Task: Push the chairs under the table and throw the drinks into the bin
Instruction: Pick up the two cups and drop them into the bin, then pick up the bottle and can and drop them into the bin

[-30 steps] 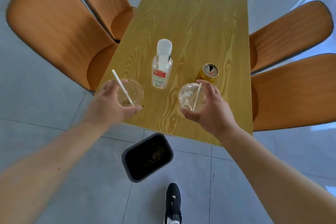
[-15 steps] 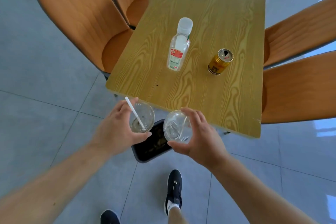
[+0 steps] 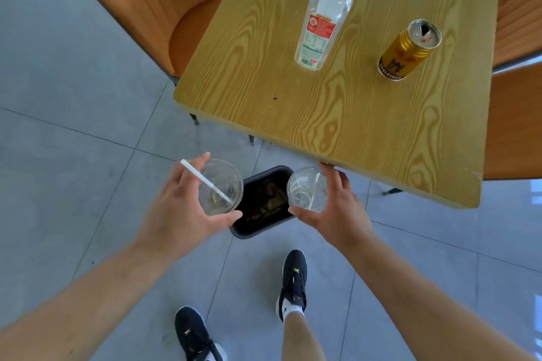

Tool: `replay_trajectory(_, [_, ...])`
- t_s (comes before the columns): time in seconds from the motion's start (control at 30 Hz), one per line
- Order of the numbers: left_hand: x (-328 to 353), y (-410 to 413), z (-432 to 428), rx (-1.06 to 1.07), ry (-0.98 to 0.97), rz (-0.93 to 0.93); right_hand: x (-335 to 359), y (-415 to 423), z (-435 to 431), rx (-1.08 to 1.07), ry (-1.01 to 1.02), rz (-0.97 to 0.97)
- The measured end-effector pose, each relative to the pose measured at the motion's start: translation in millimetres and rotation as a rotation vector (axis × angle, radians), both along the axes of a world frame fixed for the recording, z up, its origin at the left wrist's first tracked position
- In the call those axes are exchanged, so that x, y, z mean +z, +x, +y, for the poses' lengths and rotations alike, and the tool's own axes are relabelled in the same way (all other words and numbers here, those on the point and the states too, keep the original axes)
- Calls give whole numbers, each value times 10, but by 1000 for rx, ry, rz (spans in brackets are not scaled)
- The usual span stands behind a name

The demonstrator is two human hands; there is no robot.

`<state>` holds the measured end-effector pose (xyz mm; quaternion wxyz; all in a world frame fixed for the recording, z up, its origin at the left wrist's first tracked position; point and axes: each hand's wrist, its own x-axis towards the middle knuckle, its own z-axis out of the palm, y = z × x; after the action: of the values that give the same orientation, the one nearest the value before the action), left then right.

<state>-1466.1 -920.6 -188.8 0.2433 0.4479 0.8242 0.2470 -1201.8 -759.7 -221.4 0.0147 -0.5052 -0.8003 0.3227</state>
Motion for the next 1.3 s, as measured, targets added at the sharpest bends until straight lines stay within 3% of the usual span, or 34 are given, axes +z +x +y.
replay_trajectory(0.2, [-205, 44, 36, 13, -10, -22, -336, -182, 9, -10, -18, 2])
replay_trajectory(0.5, [-1152, 130, 57, 39, -86, -44, -1300, -322, -4, -31, -80, 39])
replay_trajectory(0.67, [-1256, 119, 58, 29, -157, -85, -1371, -226, -58, -29, -97, 2])
replay_trajectory(0.87, [-540, 71, 208, -55, -3, -3, -620, -5, -51, -28, -7, 19])
replay_trajectory(1.1, [681, -14, 1145, -126, 356, 52, 739, 79, 447, -58, 282, 287])
replay_trajectory(1.2, [995, -58, 1699, -122, 382, 63, 1168, 119, 885, -103, 385, 361])
replay_trajectory(1.3, [1102, -63, 2200, -109, 332, 71, 1411, 173, 1416, -195, 345, 373])
